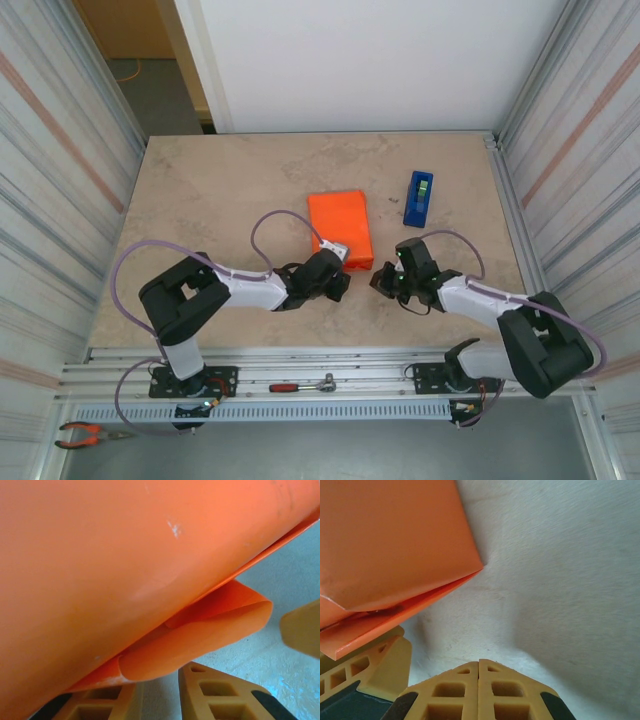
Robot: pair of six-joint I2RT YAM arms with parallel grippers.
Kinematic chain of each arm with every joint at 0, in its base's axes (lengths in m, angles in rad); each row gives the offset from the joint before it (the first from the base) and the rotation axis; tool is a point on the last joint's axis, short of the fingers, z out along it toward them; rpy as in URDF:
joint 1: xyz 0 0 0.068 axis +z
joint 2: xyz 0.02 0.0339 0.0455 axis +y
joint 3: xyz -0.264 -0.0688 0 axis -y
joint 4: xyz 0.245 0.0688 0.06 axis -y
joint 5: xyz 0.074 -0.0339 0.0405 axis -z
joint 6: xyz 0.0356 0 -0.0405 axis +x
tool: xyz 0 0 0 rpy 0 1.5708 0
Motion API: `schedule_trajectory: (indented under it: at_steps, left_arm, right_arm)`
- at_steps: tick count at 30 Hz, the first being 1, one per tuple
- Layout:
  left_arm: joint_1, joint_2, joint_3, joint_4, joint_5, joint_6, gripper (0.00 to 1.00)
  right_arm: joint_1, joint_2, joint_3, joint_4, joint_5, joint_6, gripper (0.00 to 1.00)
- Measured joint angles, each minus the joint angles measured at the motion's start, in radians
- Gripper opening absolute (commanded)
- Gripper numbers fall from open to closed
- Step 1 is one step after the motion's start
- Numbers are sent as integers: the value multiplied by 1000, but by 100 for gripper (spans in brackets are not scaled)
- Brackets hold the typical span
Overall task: Wrap the gift box in paper
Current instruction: Fifth fold the wrapping paper around the gift box.
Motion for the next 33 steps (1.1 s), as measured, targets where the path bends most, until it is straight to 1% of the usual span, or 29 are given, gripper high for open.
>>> schedule_trajectory:
  at_steps: [5, 12, 14, 17, 18, 20, 23, 24, 29, 33]
  left_arm:
    - [0, 0, 10, -6, 0, 0, 27]
    - [10, -8, 27, -33, 11, 9, 27]
    - [17, -34, 27, -56, 16, 21, 30]
    - [37, -102, 27, -87, 38, 47, 40]
    - [48, -133, 27, -98, 43, 57, 45]
    - [71, -193, 27, -111, 50, 86, 61]
    - [114, -275, 35, -132, 51, 127, 96]
    - [128, -294, 40, -138, 53, 137, 99]
    - [205, -338, 77, -169, 71, 214, 99]
    - [275, -338, 91, -177, 123, 323, 99]
  right_arm:
    - [41, 80, 0, 97, 7, 1, 0]
    - [40, 189, 43, 187, 24, 5, 0]
    - [38, 214, 70, 210, 28, 5, 0]
    - [34, 230, 95, 226, 30, 8, 0]
    - [32, 232, 101, 231, 30, 8, 0]
    - [31, 233, 107, 238, 30, 8, 0]
    - [26, 235, 113, 238, 27, 8, 0]
    - [25, 237, 114, 238, 27, 8, 0]
    - [20, 238, 116, 237, 22, 8, 0]
    - [11, 238, 122, 235, 10, 8, 0]
